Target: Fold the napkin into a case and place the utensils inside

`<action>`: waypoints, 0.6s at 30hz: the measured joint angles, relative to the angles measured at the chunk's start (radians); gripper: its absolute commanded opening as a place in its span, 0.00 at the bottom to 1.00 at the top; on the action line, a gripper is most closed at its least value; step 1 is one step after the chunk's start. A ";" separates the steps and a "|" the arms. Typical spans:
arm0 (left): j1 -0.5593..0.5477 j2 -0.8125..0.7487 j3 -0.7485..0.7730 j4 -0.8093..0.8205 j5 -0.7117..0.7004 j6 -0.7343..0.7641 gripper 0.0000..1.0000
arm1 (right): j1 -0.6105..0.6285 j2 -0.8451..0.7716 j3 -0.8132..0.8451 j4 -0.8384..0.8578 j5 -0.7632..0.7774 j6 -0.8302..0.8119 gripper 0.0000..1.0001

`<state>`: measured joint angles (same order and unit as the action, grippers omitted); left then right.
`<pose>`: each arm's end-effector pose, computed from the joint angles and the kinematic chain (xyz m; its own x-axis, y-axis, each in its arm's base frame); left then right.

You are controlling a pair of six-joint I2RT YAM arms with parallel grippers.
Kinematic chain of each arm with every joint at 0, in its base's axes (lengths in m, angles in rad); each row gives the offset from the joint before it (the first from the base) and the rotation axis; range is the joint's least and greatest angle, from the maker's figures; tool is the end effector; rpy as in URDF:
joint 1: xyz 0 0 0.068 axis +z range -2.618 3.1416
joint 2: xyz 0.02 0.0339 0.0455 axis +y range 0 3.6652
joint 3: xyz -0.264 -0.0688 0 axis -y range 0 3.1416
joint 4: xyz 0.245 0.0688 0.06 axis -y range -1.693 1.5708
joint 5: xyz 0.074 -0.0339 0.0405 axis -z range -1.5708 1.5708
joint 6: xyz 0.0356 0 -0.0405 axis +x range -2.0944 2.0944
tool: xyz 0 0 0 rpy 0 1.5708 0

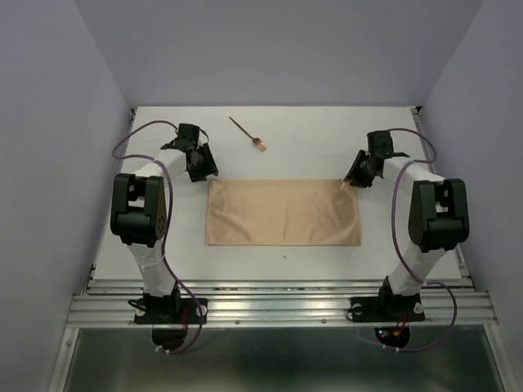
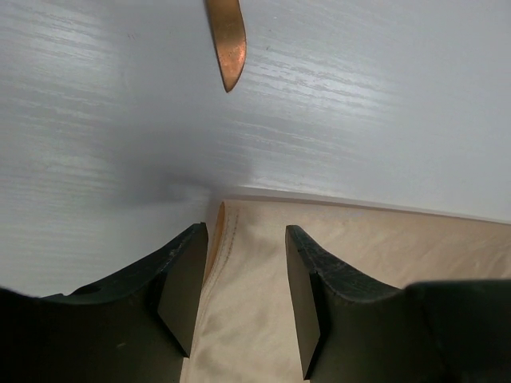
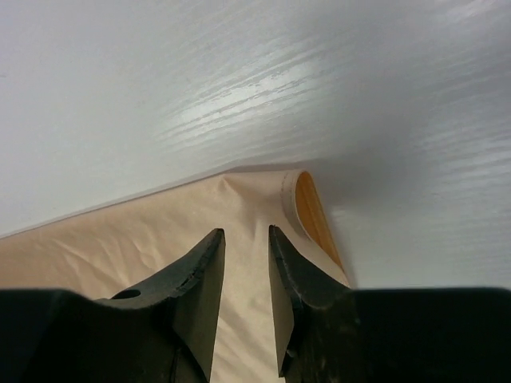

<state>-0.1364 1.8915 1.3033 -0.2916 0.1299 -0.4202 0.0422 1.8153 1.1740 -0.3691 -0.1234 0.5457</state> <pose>0.4056 -0.0603 0.1938 -0.7854 -0.3005 -0.5411 -0.1137 0.9294 -0.3511 0.3737 0.0202 0.1786 -0.7790 0.4826 -0.4002 0.3476 0.8637 0.3650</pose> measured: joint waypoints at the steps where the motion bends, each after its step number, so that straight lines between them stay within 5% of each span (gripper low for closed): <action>1: 0.000 -0.013 0.000 -0.006 -0.003 0.000 0.56 | -0.002 -0.023 -0.001 -0.010 0.006 -0.003 0.37; 7: 0.000 -0.119 0.000 -0.026 -0.015 0.002 0.56 | -0.003 -0.149 -0.018 -0.060 0.066 -0.029 0.52; 18: 0.011 -0.158 -0.063 -0.062 -0.052 -0.036 0.58 | -0.003 -0.187 -0.159 -0.185 0.155 -0.072 0.53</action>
<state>-0.1257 1.7340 1.2404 -0.3538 0.0780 -0.4564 0.0387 1.6287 1.0145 -0.5537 0.0315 0.4736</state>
